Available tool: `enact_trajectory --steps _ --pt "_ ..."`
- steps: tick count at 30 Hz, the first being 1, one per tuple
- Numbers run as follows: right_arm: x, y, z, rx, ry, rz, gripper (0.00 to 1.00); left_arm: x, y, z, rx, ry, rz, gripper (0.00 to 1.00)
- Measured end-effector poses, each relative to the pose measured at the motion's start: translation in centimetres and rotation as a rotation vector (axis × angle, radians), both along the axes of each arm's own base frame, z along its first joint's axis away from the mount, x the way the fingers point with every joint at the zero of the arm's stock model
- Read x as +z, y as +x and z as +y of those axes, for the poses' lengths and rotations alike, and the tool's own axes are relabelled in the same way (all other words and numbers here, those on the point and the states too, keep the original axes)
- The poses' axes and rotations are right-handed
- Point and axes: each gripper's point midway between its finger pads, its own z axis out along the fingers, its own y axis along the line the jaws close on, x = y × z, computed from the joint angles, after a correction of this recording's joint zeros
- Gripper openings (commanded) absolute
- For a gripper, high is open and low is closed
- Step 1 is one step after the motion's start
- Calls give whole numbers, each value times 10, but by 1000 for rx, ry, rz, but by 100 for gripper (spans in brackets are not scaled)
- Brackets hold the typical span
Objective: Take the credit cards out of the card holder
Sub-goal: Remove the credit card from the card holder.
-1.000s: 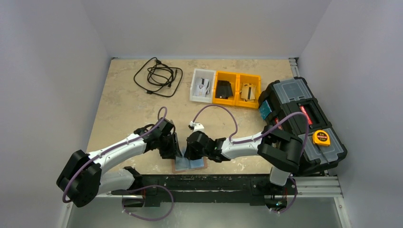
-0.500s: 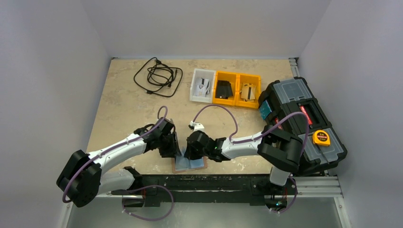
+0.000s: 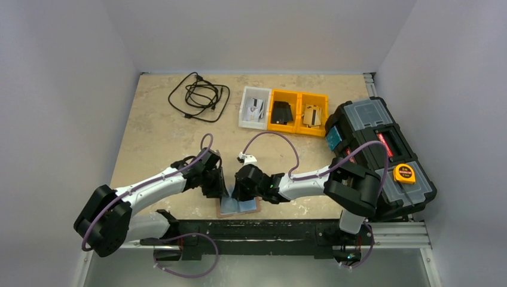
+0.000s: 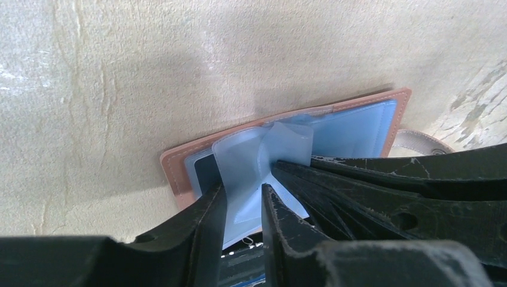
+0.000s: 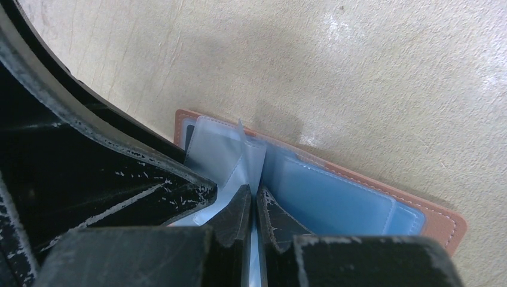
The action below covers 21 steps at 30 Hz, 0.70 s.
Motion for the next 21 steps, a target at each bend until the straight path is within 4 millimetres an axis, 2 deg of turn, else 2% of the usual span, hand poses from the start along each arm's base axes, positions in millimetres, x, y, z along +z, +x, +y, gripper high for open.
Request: enact_trajectory --steps 2,4,13,17,21 --pt "0 0 0 0 0 0 7 -1 0 0 1 4 3 5" --pt "2 0 0 0 3 -2 11 -2 0 1 1 7 4 0" --pt "16 -2 5 14 8 -5 43 0 -3 5 8 20 5 0" --pt "24 -8 -7 23 -34 1 50 3 -3 3 8 4 -3 1" --pt "32 -11 -29 15 -105 -5 51 6 -3 1 6 -8 -9 11"
